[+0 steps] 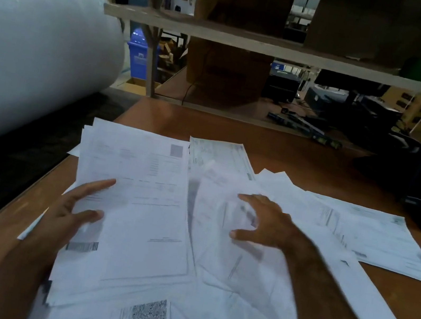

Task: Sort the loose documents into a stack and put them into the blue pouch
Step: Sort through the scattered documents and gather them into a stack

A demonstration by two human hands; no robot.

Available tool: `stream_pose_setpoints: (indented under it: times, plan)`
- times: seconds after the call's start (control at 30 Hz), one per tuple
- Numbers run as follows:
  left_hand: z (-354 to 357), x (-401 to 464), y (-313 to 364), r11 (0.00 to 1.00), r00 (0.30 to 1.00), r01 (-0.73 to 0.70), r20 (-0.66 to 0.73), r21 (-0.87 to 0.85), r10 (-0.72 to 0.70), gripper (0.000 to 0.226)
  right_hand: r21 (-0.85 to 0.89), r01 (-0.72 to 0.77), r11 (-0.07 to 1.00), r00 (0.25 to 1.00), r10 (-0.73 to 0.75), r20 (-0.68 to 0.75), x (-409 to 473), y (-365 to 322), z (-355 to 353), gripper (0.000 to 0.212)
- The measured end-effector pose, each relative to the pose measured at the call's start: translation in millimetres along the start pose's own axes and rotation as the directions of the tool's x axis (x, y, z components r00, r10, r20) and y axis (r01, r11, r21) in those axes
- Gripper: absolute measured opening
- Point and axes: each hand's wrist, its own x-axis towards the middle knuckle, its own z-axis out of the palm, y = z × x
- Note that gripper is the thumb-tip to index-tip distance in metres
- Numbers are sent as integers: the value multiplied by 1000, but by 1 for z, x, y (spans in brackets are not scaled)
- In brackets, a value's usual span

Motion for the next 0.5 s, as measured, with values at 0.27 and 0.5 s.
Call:
stream_pose_setpoints:
  times: [0.27,0.5]
  plan:
    - [25,19,-2,998,998,-52,37,-34,53,56,-26,-217,976,976,217,-6,-10,40,-3,138]
    - [39,17,-14,998,997,-59,53,-31,60,56,459,-199,866,911,336,-239,-10,55,-4,58]
